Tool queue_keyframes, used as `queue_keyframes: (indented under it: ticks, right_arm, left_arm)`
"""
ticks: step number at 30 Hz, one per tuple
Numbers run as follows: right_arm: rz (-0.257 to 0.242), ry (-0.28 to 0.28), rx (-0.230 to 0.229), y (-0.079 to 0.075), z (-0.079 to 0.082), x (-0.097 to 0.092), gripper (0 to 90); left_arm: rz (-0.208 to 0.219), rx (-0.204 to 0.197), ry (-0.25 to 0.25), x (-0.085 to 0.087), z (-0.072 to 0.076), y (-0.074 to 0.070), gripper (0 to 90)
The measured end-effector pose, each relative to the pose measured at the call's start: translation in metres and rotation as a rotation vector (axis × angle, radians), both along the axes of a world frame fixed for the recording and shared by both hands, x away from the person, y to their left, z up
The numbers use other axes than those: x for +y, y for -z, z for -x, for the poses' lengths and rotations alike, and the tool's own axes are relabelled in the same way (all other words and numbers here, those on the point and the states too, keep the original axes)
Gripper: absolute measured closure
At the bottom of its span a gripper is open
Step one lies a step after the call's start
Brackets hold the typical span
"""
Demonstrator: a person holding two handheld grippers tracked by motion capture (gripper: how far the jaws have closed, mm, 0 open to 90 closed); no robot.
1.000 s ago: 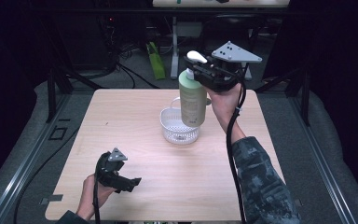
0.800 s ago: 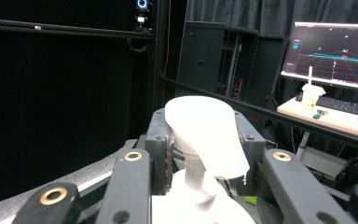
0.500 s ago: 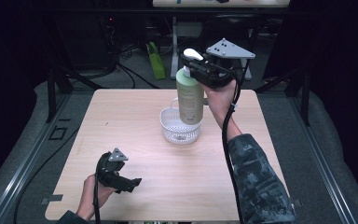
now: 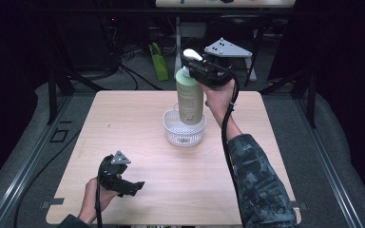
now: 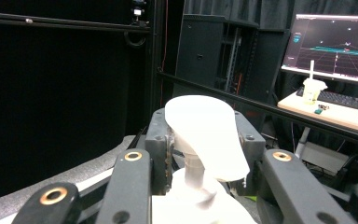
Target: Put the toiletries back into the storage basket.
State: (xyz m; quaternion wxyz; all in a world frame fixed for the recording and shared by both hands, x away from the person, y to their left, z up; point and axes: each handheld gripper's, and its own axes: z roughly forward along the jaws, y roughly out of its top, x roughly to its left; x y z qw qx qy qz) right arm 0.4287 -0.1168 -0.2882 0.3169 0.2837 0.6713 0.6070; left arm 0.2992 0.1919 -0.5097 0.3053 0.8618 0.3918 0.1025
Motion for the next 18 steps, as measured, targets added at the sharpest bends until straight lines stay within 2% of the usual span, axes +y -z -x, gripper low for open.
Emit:
queue_keyframes:
  ticks: [18]
  right_arm:
    - [0.006,0.013,0.027,0.012,-0.014,0.006,65.9]
  left_arm:
    - [-0.002,-0.003,0.001,-0.001,0.0,0.0,2.9]
